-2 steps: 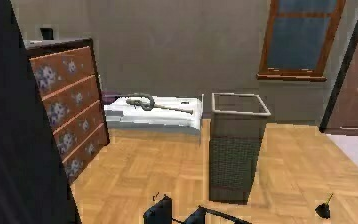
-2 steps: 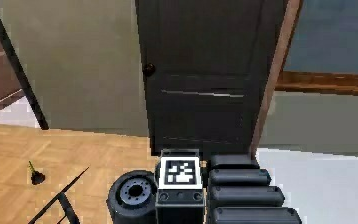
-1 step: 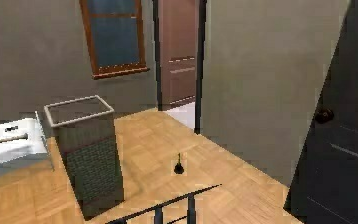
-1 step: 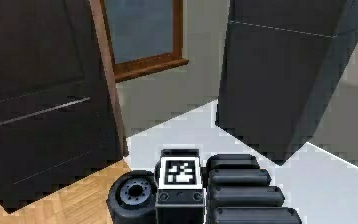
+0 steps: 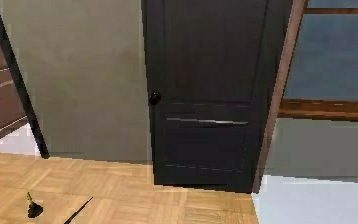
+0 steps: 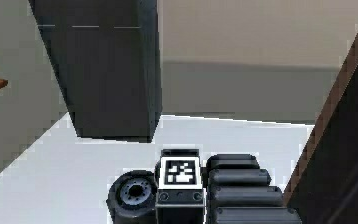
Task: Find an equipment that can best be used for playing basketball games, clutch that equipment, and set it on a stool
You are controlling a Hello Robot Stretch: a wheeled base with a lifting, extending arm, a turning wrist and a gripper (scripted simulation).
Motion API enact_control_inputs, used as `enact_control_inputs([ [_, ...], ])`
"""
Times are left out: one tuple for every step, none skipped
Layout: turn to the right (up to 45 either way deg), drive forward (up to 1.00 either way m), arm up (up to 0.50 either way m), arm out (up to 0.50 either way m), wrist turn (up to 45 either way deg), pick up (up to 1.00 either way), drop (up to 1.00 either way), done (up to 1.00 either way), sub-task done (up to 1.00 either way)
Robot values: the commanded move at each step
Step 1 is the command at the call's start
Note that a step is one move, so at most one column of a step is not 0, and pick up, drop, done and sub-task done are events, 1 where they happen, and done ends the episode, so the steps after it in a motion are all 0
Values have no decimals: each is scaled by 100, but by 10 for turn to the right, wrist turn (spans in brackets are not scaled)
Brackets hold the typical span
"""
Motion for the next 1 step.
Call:
enact_control_inputs([
  [0,10,0,0,0,0,0,0,0],
])
